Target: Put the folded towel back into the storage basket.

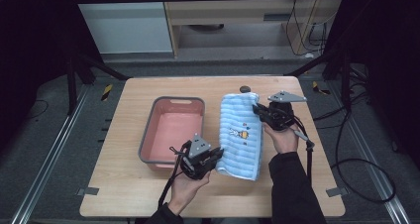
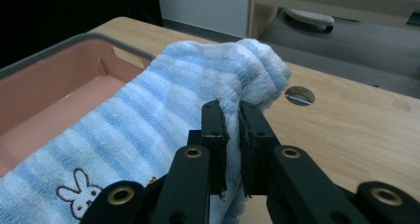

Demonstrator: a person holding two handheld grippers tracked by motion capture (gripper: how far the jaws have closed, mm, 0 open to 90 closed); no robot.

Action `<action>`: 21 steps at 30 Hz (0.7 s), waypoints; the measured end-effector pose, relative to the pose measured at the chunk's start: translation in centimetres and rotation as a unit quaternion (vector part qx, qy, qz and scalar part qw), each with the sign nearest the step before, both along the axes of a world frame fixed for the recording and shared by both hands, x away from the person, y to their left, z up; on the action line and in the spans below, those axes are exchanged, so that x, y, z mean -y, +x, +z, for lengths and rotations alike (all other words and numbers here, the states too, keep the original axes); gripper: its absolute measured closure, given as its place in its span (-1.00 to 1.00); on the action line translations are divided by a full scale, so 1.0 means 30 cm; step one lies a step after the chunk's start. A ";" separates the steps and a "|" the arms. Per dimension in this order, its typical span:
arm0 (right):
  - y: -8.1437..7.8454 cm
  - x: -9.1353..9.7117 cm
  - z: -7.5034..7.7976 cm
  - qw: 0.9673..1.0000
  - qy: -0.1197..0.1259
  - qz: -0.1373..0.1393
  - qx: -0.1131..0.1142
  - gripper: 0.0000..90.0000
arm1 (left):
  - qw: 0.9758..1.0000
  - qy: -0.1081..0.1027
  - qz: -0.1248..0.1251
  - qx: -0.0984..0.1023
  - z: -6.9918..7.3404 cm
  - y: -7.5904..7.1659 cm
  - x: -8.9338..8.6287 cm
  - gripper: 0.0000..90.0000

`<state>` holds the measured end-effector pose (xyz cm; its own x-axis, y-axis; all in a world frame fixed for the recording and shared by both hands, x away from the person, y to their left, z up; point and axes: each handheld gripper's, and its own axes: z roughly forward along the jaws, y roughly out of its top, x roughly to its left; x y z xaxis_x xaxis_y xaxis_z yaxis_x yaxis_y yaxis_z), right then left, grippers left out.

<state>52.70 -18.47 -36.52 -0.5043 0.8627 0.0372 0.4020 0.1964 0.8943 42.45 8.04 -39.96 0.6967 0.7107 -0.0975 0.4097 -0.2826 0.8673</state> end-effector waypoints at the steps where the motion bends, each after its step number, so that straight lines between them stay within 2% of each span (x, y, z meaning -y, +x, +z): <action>1: -0.001 -0.005 0.009 1.000 0.000 0.001 0.001 0.84 | 1.000 0.000 0.001 0.002 0.011 -0.001 -0.005 0.90; 12: -0.001 -0.056 0.099 1.000 0.003 0.006 0.024 0.84 | 1.000 -0.003 0.004 0.028 0.104 0.002 -0.058 0.90; 21: 0.021 -0.116 0.154 0.999 0.009 0.012 0.037 0.84 | 0.999 -0.004 0.018 0.039 0.143 0.010 -0.113 0.90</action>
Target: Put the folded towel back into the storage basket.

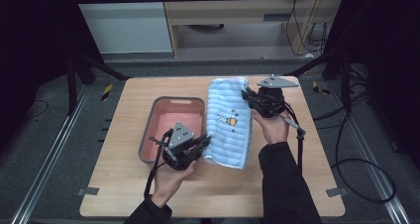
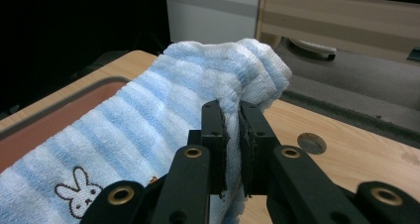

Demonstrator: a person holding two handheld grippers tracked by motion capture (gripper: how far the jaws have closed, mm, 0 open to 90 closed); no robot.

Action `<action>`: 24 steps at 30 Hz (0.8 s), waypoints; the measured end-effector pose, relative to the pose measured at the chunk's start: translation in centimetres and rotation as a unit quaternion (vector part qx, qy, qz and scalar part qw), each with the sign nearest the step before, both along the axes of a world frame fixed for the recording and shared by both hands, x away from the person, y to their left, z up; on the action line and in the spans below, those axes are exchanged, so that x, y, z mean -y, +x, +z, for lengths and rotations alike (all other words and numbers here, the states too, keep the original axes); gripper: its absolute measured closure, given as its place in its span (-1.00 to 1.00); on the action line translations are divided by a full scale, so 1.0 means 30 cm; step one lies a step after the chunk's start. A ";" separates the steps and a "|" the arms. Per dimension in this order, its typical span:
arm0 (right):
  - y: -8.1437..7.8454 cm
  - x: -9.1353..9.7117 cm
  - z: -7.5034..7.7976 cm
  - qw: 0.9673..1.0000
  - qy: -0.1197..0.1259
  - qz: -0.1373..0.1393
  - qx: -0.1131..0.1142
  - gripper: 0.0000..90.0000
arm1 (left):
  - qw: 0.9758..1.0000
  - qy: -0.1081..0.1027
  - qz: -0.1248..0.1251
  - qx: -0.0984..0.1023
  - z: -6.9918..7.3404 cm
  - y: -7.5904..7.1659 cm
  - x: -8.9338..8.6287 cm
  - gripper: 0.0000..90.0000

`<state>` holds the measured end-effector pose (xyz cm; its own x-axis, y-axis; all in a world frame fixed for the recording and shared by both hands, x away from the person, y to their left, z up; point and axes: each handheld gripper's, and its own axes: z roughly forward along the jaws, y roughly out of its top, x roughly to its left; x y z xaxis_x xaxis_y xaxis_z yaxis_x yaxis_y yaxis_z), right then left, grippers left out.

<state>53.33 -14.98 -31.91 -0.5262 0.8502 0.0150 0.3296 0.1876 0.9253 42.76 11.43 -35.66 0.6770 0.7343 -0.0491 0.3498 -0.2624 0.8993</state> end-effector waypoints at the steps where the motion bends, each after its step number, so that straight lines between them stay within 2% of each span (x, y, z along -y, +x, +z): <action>1: 0.003 -0.009 0.005 1.000 0.000 0.001 0.000 0.84 | 1.000 0.000 0.002 0.001 0.004 0.001 -0.009 0.90; 10: 0.032 -0.101 0.038 1.000 0.004 0.015 0.008 0.84 | 1.000 -0.008 0.025 0.010 0.034 0.005 -0.102 0.90; 24: 0.072 -0.230 0.045 0.999 0.017 0.034 0.015 0.84 | 0.998 -0.017 0.059 0.013 0.040 0.018 -0.242 0.90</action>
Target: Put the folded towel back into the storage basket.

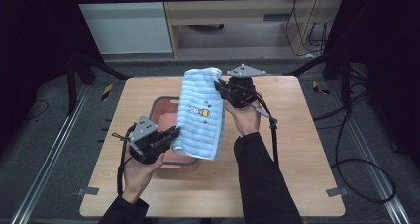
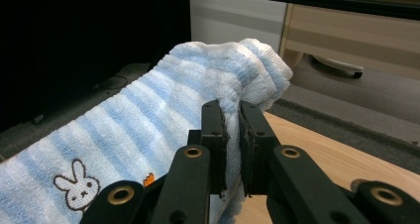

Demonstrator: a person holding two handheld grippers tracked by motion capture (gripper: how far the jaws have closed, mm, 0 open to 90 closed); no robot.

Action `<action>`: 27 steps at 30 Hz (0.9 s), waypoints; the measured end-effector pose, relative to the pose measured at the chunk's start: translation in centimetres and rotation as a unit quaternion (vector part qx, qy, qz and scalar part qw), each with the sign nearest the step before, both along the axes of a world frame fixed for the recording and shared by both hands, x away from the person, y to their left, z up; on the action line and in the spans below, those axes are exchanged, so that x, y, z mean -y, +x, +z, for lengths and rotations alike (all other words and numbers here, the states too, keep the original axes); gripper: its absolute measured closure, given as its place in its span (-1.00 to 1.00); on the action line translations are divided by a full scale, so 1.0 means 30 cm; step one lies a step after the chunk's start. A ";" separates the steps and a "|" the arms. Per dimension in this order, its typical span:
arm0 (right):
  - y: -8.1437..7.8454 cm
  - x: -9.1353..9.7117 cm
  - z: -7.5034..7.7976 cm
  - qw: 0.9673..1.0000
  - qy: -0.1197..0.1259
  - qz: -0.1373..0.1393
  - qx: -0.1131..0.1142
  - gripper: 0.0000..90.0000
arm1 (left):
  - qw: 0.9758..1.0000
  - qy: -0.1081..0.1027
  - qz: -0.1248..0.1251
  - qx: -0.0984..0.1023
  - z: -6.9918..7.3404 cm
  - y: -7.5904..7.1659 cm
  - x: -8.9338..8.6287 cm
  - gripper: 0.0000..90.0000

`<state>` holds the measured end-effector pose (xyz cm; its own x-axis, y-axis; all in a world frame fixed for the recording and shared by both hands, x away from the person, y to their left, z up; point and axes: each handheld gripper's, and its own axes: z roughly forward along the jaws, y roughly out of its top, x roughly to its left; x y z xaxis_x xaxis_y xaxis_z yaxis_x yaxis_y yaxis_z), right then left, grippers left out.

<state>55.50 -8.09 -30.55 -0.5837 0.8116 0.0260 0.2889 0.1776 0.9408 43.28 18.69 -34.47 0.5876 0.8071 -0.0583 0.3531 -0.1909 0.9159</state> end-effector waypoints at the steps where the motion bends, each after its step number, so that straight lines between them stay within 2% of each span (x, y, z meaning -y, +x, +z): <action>1: 0.002 -0.006 -0.002 1.000 0.002 0.001 0.000 0.84 | 1.000 -0.001 0.001 -0.001 -0.003 0.001 -0.009 0.90; 13: 0.046 -0.103 -0.027 1.000 0.009 0.013 0.001 0.84 | 1.000 -0.002 0.025 -0.003 -0.017 0.016 -0.091 0.90; 27: 0.108 -0.186 -0.082 0.999 0.018 0.026 -0.011 0.84 | 0.998 0.002 0.053 -0.013 -0.056 0.049 -0.155 0.90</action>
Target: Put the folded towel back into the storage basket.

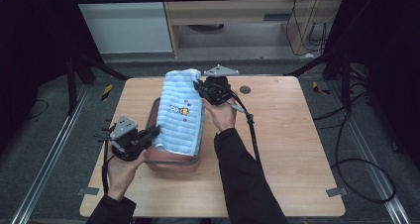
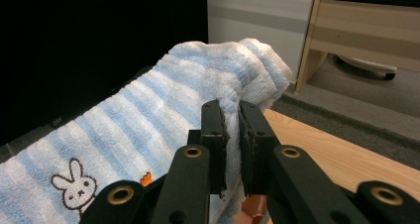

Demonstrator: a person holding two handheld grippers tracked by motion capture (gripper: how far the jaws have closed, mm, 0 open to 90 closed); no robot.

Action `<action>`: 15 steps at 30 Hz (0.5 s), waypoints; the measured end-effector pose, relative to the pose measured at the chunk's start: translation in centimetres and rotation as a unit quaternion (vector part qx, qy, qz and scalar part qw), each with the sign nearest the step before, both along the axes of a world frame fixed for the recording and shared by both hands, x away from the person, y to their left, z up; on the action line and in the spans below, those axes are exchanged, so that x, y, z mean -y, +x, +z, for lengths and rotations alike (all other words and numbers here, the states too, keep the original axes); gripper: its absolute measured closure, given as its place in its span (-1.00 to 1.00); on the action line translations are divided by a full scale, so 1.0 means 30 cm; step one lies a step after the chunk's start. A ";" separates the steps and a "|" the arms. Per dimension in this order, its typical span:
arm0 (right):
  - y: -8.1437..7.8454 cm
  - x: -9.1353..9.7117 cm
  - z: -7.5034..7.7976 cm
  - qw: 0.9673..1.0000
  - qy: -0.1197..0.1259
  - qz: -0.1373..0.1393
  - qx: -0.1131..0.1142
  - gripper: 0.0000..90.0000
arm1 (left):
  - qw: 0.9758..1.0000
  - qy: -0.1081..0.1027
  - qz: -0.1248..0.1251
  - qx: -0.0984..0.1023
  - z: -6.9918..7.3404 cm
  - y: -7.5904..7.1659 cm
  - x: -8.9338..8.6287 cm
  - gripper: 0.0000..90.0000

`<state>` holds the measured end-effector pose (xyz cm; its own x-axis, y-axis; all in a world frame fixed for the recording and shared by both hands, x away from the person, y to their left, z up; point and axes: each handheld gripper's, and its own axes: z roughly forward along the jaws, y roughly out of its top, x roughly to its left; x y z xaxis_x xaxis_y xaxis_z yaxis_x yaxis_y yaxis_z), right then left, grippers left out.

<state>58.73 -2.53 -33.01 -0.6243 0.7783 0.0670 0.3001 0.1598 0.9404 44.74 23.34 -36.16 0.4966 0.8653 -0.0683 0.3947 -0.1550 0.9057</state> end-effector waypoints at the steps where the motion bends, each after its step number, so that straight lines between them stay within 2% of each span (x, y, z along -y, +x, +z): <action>1: 0.003 -0.006 -0.004 1.000 -0.002 0.002 0.000 0.84 | 1.000 -0.001 0.003 0.000 -0.003 0.002 -0.005 0.90; 8: 0.023 -0.049 -0.034 1.000 -0.007 0.007 -0.001 0.84 | 1.000 0.005 0.014 -0.013 -0.034 0.017 -0.032 0.90; 15: 0.034 -0.074 -0.073 1.000 -0.015 0.012 -0.012 0.84 | 0.999 0.020 0.020 -0.024 -0.068 0.022 -0.039 0.90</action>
<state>59.74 -0.30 -35.21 -0.6417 0.7647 0.0593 0.3180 0.1948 0.9279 45.39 24.49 -38.19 0.4584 0.8869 -0.0571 0.4445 -0.1731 0.8789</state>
